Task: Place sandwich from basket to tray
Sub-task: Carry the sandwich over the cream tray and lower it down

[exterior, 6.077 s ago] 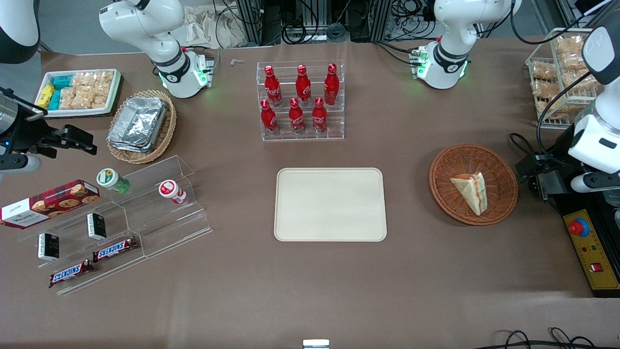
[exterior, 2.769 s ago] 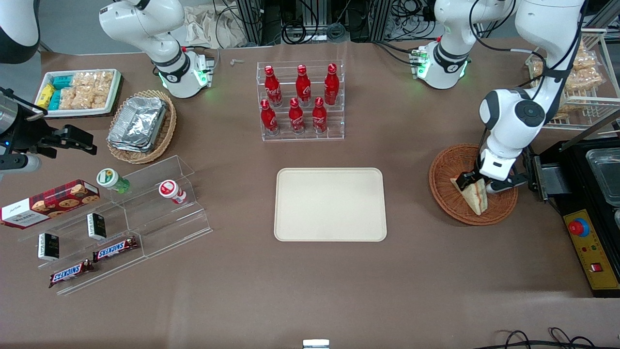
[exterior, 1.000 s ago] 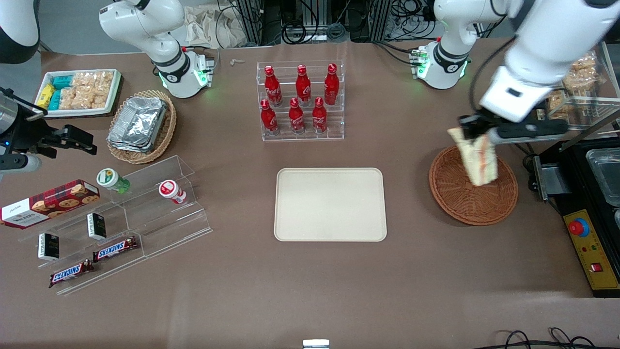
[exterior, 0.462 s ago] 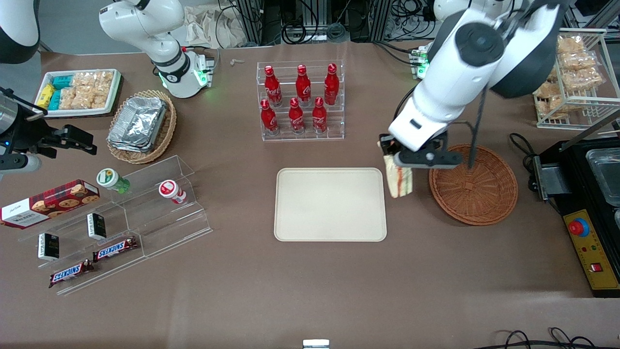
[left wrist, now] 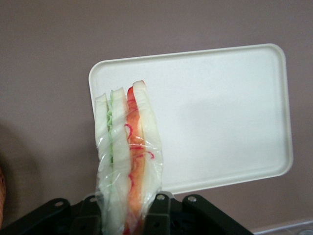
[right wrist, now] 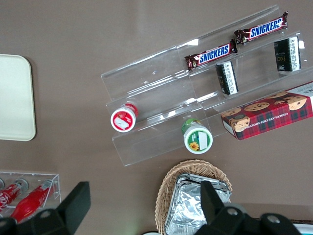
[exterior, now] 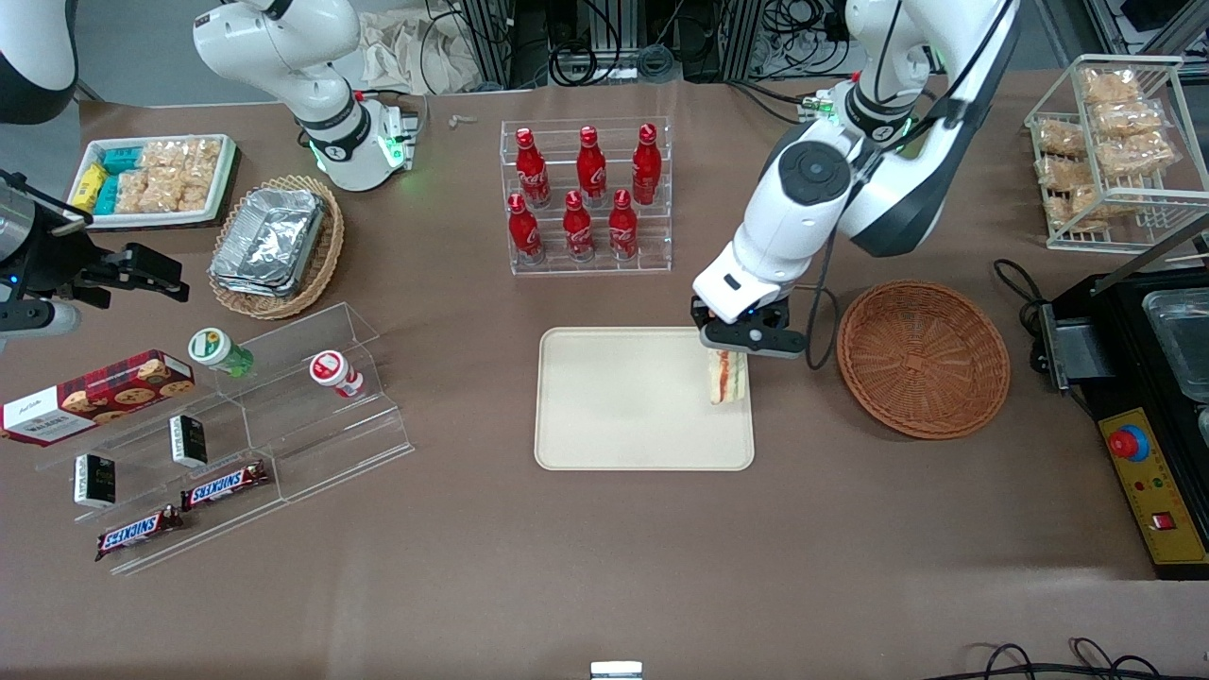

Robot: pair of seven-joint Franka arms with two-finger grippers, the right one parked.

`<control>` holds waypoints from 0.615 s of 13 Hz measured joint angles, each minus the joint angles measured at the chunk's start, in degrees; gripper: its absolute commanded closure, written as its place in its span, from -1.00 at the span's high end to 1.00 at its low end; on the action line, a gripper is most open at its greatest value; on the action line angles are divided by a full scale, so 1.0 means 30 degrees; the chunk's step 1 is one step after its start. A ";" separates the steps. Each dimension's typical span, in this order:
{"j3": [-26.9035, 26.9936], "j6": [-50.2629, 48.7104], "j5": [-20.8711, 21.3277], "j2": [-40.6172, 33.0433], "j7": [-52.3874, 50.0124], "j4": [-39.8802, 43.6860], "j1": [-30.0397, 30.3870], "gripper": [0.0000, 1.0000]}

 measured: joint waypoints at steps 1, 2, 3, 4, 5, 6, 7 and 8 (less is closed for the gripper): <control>0.0036 0.0819 0.0745 0.0559 0.0000 -0.0308 0.0011 -1.00; 0.0073 0.1652 0.1231 0.1193 0.0003 -0.0504 0.0029 -1.00; 0.0114 0.2394 0.1593 0.1853 0.0009 -0.0609 0.0033 -1.00; 0.0169 0.2985 0.1954 0.2517 0.0012 -0.0643 0.0040 -1.00; 0.0239 0.3451 0.2344 0.3144 0.0011 -0.0650 0.0066 -1.00; 0.0319 0.3910 0.2702 0.3716 0.0011 -0.0651 0.0107 -1.00; 0.0493 0.4375 0.3032 0.4222 -0.0001 -0.0657 0.0114 -1.00; 0.0837 0.4864 0.3365 0.4697 -0.0009 -0.0663 0.0109 -1.00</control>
